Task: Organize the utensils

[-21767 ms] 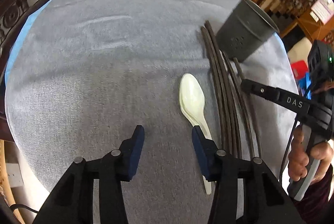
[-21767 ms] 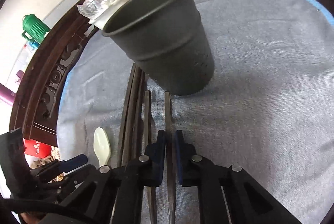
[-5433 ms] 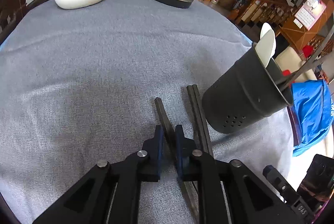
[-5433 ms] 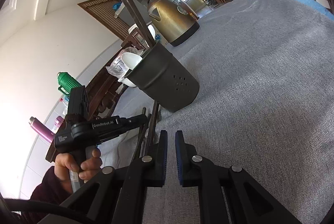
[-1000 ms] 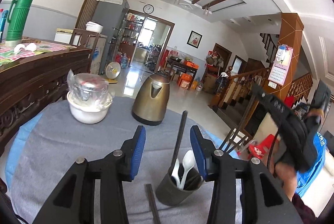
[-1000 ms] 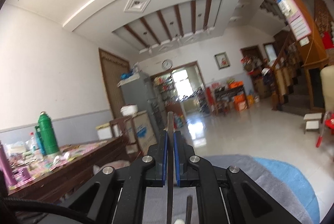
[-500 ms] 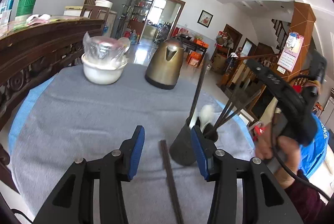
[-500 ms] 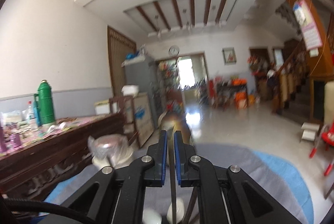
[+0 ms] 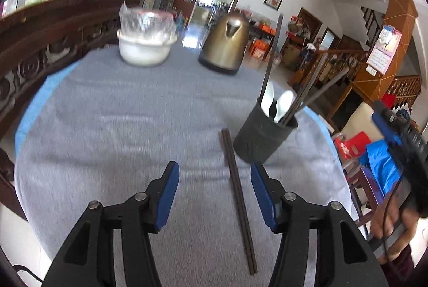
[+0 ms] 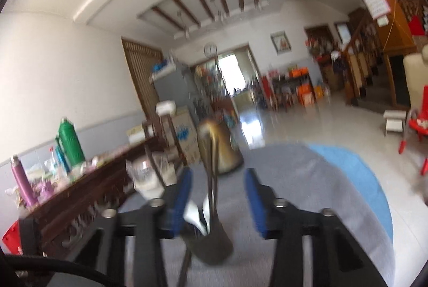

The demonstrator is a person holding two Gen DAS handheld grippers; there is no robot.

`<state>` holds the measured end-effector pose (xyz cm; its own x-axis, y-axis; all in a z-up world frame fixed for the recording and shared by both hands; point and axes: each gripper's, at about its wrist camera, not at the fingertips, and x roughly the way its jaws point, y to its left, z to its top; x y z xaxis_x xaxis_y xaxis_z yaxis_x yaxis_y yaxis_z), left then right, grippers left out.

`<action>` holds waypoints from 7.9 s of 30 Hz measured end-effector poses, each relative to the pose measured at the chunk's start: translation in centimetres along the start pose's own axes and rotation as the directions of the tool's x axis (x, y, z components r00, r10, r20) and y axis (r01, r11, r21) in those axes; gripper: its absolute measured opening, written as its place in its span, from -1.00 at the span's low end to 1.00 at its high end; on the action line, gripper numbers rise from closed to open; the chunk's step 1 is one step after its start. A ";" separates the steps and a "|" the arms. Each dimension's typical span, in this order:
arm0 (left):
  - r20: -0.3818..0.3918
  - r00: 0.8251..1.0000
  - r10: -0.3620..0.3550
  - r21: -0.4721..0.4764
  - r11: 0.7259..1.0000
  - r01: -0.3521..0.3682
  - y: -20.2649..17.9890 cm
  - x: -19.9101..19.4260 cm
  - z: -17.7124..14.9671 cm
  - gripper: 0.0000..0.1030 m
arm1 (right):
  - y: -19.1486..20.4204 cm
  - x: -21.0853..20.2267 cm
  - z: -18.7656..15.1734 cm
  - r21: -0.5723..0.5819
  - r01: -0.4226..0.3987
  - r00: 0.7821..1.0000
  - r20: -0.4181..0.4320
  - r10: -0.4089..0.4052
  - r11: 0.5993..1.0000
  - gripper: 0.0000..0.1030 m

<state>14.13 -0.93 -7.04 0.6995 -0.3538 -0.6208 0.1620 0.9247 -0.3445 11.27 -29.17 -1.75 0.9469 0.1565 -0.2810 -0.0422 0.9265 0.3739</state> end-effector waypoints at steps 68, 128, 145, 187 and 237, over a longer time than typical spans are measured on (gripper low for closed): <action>-0.348 0.927 0.139 0.240 0.969 -0.055 -2.1 12.8 4.2 -0.28 | -7.7 7.2 -10.6 0.332 -0.101 0.919 -0.330 0.216 0.938 -0.31; -0.397 0.918 0.029 -0.010 0.999 -0.036 10.4 13.0 7.2 -0.76 | 12.0 23.3 -13.3 -0.266 -0.044 0.659 -0.732 -0.172 0.963 -0.83; -0.088 0.996 0.022 0.075 0.997 -0.016 4.3 0.6 10.1 -0.86 | 9.7 10.7 -3.8 -0.077 -0.236 0.872 -0.456 0.176 0.969 -0.85; 0.158 0.982 0.106 0.165 0.977 -0.132 -3.1 -10.6 4.8 -0.86 | 6.2 -5.8 -1.0 -0.074 -0.226 0.965 -0.157 0.212 0.971 -0.85; 0.293 0.952 -0.084 0.213 0.977 0.021 -7.4 -12.9 12.6 -0.87 | 3.7 -4.1 11.7 -0.143 -0.071 0.997 0.007 0.073 0.987 -0.86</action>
<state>12.74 -1.46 12.40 0.8566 -0.3737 -0.3558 0.3211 0.9258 -0.1993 10.99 -30.37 11.15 0.9436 0.2209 -0.2466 -0.1543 0.9524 0.2629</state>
